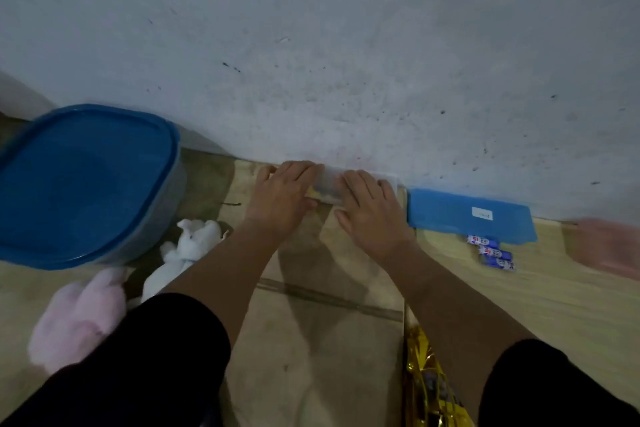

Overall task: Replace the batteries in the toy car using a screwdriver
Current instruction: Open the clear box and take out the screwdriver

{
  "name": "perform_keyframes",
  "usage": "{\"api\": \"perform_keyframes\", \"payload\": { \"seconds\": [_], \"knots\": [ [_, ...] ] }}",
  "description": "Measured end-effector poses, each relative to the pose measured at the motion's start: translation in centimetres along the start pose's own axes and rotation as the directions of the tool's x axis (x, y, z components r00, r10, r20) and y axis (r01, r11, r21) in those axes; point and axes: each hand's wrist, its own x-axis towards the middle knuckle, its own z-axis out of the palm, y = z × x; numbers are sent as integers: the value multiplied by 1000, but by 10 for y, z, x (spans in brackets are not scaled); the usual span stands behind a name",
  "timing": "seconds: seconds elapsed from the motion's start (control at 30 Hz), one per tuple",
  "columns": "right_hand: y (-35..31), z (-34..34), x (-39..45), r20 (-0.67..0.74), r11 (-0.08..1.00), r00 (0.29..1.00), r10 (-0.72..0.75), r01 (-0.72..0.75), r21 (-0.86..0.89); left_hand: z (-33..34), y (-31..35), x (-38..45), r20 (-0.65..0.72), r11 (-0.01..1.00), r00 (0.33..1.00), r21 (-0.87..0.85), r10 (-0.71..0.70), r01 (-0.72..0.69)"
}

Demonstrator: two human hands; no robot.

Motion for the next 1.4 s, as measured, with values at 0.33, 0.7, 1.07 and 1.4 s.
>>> {"api": "perform_keyframes", "payload": {
  "seconds": [0.33, 0.7, 1.07, 1.4],
  "knots": [
    [3, 3, 12, -66, 970, 990, -128, 111, -218, 14, -17, 4, -114, 994, 993, -106, 25, -37],
    [10, -6, 18, -55, 943, 975, -216, 194, -270, 10, -15, 6, -76, 993, 997, -119, -1, -8],
    [10, -30, 7, -96, 964, 960, -262, 257, -63, -11, -16, -22, -147, 992, 989, -121, 4, -22],
    [10, -44, 14, -17, 967, 970, -242, 243, 73, -22, -16, -31, -20, 993, 998, -99, 57, -58]
  ]
}}
